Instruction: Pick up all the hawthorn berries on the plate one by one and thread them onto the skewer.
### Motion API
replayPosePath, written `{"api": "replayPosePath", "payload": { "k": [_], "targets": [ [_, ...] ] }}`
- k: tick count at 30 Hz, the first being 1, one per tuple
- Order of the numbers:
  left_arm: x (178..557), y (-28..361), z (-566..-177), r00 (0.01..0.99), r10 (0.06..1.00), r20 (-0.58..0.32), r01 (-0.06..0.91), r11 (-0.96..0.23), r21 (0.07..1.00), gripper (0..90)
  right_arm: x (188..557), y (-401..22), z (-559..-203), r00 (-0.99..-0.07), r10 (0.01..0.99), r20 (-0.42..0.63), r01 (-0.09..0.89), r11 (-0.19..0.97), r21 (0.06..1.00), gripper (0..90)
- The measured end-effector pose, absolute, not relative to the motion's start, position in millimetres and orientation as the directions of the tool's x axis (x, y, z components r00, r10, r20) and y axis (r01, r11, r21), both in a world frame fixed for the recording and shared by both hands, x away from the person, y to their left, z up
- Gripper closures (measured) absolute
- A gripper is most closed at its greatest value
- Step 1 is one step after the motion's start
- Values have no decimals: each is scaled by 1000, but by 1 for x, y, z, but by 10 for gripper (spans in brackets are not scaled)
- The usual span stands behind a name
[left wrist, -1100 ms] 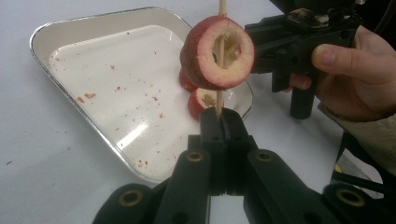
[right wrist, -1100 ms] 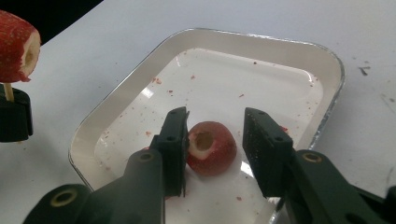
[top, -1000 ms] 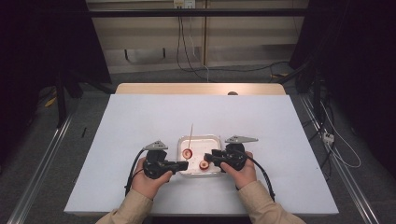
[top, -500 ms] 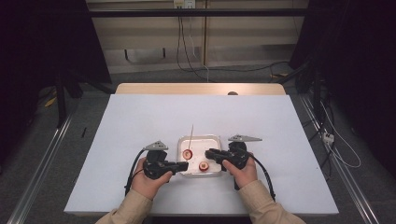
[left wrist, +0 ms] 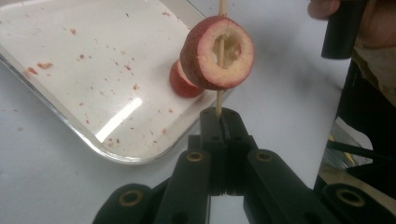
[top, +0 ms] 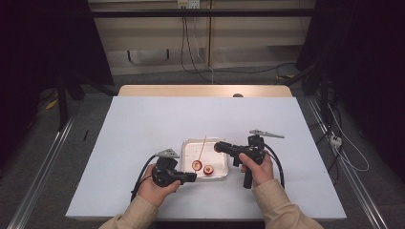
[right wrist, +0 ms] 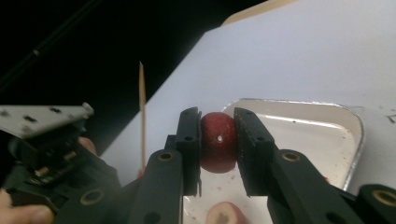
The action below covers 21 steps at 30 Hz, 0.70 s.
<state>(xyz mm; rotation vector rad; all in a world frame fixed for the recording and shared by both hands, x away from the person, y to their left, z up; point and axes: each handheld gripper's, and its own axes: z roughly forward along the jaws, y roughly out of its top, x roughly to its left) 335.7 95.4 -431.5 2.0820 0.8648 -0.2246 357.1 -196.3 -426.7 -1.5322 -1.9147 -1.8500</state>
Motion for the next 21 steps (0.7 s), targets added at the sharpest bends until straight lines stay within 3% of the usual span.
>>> {"api": "replayPosePath", "payload": {
  "k": [21],
  "targets": [
    [332, 79, -438, 772, 485, -411, 630, -496, 598, 900, 360, -199, -403, -519, 538, 664, 654, -249, 714, 728]
  ]
}}
